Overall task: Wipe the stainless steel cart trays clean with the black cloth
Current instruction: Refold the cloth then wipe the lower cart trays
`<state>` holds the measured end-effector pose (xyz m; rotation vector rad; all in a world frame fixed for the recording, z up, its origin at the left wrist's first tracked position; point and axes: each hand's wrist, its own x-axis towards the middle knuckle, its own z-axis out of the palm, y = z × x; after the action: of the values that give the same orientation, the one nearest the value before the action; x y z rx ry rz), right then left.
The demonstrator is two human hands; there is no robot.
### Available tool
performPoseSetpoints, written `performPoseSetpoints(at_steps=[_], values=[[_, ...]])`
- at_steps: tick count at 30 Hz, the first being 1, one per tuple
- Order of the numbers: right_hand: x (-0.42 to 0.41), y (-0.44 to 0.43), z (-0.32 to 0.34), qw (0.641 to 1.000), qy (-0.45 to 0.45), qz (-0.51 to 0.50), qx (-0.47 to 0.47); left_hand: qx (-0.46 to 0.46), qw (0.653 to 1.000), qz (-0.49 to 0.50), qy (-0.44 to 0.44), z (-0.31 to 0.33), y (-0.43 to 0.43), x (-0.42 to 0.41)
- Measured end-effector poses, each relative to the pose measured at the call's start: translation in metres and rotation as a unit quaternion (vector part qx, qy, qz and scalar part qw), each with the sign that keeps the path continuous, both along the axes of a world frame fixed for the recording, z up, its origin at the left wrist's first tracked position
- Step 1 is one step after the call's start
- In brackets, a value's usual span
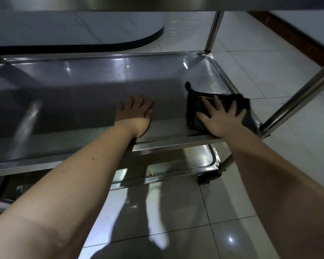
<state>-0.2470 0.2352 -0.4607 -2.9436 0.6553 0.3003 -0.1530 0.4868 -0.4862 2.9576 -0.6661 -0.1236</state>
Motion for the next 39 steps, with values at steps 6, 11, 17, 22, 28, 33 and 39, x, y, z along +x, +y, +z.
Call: performPoseSetpoints(at_steps=[6, 11, 17, 22, 28, 33, 39], values=[[0.022, 0.082, -0.009, 0.989, -0.033, 0.144, -0.001, 0.008, 1.000, 0.018, -0.002, 0.002, 0.002, -0.002], [0.017, -0.005, -0.004, 0.999, -0.024, 0.037, 0.005, -0.002, 1.000, 0.027, -0.002, 0.005, 0.002, -0.004], [0.004, -0.012, -0.005, 0.999, -0.024, 0.004, -0.023, 0.002, 0.999, 0.033, -0.022, 0.006, -0.001, -0.008], [-0.003, 0.063, -0.006, 0.995, -0.016, 0.094, 0.009, 0.030, 0.994, 0.101, -0.014, 0.006, 0.001, -0.006], [0.040, 0.063, -0.011, 0.994, -0.016, 0.109, 0.007, 0.014, 0.995, 0.102, 0.010, 0.006, 0.002, -0.005], [0.103, 0.053, -0.014, 0.995, -0.043, 0.086, 0.001, 0.016, 0.995, 0.103, 0.002, 0.003, 0.001, -0.003], [0.095, 0.056, -0.010, 0.995, -0.036, 0.098, 0.002, 0.016, 0.994, 0.107, 0.003, 0.003, 0.000, -0.002]])
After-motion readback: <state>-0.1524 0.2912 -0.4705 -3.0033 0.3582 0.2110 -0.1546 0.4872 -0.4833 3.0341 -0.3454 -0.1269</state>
